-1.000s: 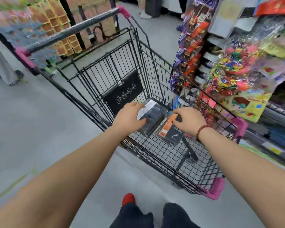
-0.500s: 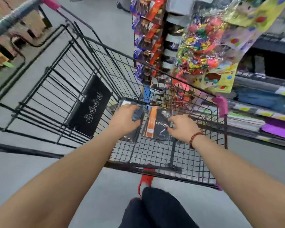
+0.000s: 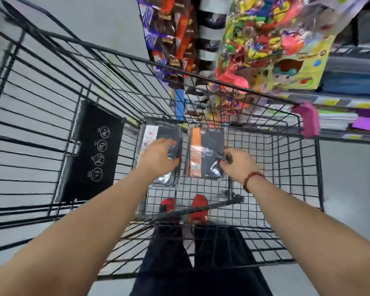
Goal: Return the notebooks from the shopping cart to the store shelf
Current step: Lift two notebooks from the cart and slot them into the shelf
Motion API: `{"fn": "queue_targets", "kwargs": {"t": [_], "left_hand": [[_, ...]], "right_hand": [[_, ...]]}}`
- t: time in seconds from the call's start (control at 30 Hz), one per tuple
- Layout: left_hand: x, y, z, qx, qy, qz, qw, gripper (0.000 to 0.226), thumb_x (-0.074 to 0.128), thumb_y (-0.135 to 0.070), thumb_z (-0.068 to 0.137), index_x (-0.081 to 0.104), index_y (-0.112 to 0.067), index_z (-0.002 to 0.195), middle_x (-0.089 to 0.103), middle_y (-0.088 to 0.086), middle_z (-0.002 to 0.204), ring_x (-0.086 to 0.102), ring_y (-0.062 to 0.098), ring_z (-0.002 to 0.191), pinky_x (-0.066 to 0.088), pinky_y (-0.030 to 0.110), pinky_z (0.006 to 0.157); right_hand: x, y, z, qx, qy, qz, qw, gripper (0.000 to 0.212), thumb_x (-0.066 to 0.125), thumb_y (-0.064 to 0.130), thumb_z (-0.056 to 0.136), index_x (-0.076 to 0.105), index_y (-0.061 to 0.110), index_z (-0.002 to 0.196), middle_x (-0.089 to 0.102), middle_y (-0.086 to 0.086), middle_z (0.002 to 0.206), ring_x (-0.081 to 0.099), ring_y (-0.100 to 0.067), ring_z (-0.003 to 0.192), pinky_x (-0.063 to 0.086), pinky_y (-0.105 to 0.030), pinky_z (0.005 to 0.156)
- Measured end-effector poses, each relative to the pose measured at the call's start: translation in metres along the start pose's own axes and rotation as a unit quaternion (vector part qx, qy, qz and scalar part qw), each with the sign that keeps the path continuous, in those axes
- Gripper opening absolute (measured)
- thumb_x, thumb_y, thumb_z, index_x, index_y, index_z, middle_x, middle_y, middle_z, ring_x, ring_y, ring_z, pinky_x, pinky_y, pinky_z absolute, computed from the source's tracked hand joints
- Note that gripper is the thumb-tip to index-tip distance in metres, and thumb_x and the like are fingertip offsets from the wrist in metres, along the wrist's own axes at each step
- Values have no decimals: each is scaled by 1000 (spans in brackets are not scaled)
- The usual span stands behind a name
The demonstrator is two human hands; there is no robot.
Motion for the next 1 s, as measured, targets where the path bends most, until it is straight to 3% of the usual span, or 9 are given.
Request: {"fn": "queue_targets", "kwargs": {"t": [0.13,0.2,0.27,0.37,0.53,0.67,0.77,0.9,1.0], "left_hand": [[16,12,26,16,27,21,999,57,66,-30,82,48,-18,135,51,10,136,45,26,126,37,32,100],[31,20,38,22,43,6,999,53,66,-30,81,51,-21,131,56,7,128,52,22,110,42,27,89],[47,29,47,21,63,-5,998,52,66,-31,80,52,-22,129,58,7,125,56,21,99,46,27,85],[66,42,52,20,88,-15,996,55,66,-31,81,50,-23,133,50,11,135,49,28,121,43,34,98],[79,58,64,39,89,-65,993,52,67,-29,83,51,-24,132,48,9,139,41,26,130,36,33,105],[82,68,73,34,71,-103,992,49,69,-22,81,55,-19,127,58,7,125,50,23,117,38,25,95],[82,68,71,40,66,-131,988,47,70,-21,79,56,-19,125,57,5,120,53,18,109,42,29,97],[83,71,66,22,73,-193,978,47,72,-17,79,58,-18,123,57,-1,117,55,12,101,45,24,92],[81,69,63,-41,73,-284,955,44,70,-21,82,57,-17,123,58,-5,114,58,9,98,46,16,84]], "right_hand": [[24,-10,15,66,-29,95,993,41,63,31,84,56,16,121,65,-9,116,61,-27,103,53,-36,86],[33,-15,25,106,-58,160,980,39,68,29,80,60,14,115,66,-10,111,61,-29,102,50,-32,85],[49,-20,35,143,-69,190,969,46,70,41,74,62,14,110,66,-11,108,62,-29,101,51,-33,83],[82,-30,53,186,-66,265,944,66,64,66,55,62,20,102,68,-6,102,64,-25,95,54,-37,82],[102,-37,68,231,-119,288,922,69,66,73,50,63,25,99,67,-3,103,63,-20,93,54,-34,84],[105,-41,70,231,-100,242,937,39,74,52,70,54,21,83,62,-3,92,55,-17,75,45,-21,58],[98,-45,59,221,-148,258,929,27,74,34,77,51,20,76,59,-1,78,53,-16,66,31,-16,47],[91,-40,38,214,-192,421,861,16,66,15,85,52,19,88,61,0,76,57,-18,69,49,-16,57],[95,-28,30,214,-177,491,826,16,64,12,86,52,23,86,63,-17,90,61,-30,81,54,-46,81]]}}
Point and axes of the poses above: each hand's wrist, its own z-axis towards the middle knuckle, its own x-axis out of the palm, y = z × x, the point moved 6 cm from there along z, towards the middle knuckle
